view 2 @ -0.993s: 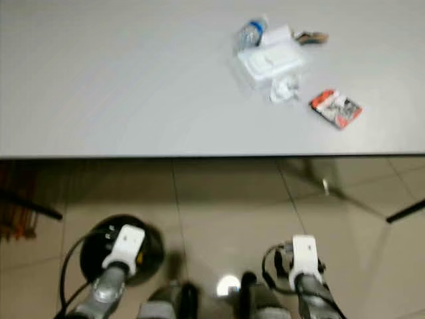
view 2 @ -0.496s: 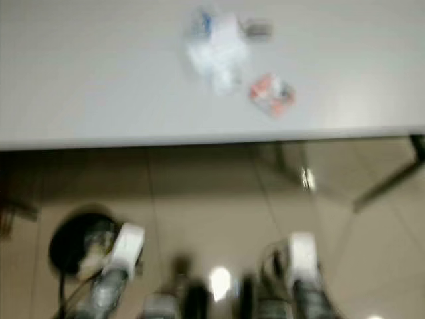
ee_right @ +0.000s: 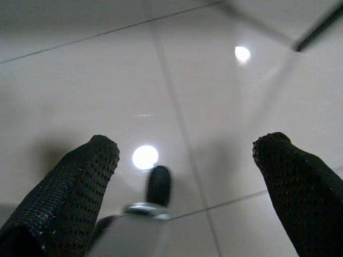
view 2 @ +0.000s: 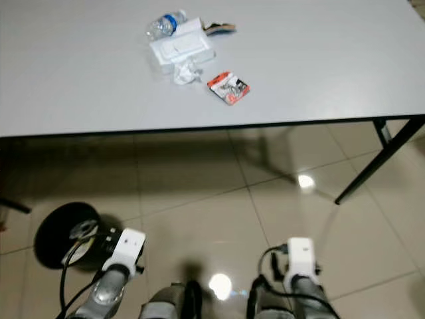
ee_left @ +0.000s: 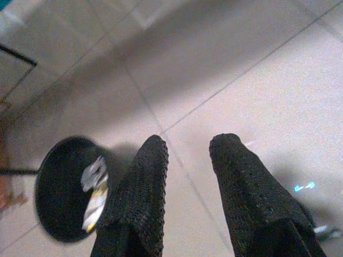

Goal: Picking trash to rubbish bin

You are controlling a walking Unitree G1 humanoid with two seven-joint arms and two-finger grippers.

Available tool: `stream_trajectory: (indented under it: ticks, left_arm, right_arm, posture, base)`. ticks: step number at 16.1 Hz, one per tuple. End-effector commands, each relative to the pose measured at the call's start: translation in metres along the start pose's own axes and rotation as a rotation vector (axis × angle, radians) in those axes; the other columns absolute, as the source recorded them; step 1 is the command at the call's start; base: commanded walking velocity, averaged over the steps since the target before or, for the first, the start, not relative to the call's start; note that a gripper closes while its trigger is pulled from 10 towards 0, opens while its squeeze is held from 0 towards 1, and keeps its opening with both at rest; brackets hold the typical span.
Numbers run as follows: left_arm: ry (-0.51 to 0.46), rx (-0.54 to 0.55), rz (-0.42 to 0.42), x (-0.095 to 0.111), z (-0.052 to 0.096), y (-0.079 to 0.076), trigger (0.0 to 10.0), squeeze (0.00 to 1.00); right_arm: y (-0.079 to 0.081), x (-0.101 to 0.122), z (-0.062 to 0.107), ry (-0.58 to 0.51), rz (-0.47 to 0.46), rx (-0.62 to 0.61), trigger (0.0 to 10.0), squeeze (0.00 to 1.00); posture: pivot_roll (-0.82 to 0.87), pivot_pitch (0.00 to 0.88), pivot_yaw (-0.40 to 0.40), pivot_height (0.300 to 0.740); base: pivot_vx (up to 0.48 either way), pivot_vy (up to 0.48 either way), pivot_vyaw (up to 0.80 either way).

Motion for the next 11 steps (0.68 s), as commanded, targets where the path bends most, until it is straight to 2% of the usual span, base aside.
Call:
stream_trajectory:
  ticks: [1, 7, 9, 10, 11]
  left_arm:
    - [0.037, 0.010, 0.000, -0.012, 0.004, 0.004, 10.0, 0.00]
    - [0.018, 0.004, -0.004, -0.006, 0.002, 0.003, 10.0, 0.00]
    - [-0.068, 0.019, 0.014, 0.015, -0.004, 0.006, 10.0, 0.00]
    - [-0.154, 0.036, 0.029, 0.036, -0.009, 0.008, 10.0, 0.00]
    - [-0.183, 0.042, 0.034, 0.044, -0.010, 0.010, 10.0, 0.00]
  right_arm:
    - [-0.002, -0.011, 0.003, 0.036, 0.003, -0.003, 10.0, 0.00]
    - [0.000, -0.007, 0.002, 0.024, 0.007, 0.001, 10.0, 0.00]
    - [0.002, 0.011, -0.003, -0.035, 0.017, 0.012, 10.0, 0.00]
    - [0.000, 0.030, -0.006, -0.106, 0.006, 0.007, 10.0, 0.00]
    - [-0.001, 0.037, -0.006, -0.137, 0.006, 0.005, 10.0, 0.00]
  posture:
    - [0.03, 0.226, 0.129, 0.740]
    - [0.02, 0.212, 0.132, 0.740]
    - [0.03, 0.224, 0.125, 0.740]
    - [0.03, 0.228, 0.123, 0.740]
    - [0.03, 0.231, 0.122, 0.740]
  base:
    - [0.000, 0.000, 0.00]
    - [0.000, 0.000, 0.00]
    - [0.000, 0.000, 0.00]
    - [0.000, 0.000, 0.00]
    - [0.000, 0.000, 0.00]
Point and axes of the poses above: a point about 5 cm out from each wrist's last joint towards the gripper, its own z axis pointing back from the gripper into the wrist, its own x axis along the axis of the wrist's last joint, y = z × x, the point moved 4 cm from there along -z, pointing out of the wrist towards the gripper, and after that the axes turned 1 degree about -z, right-handed, at the moved point
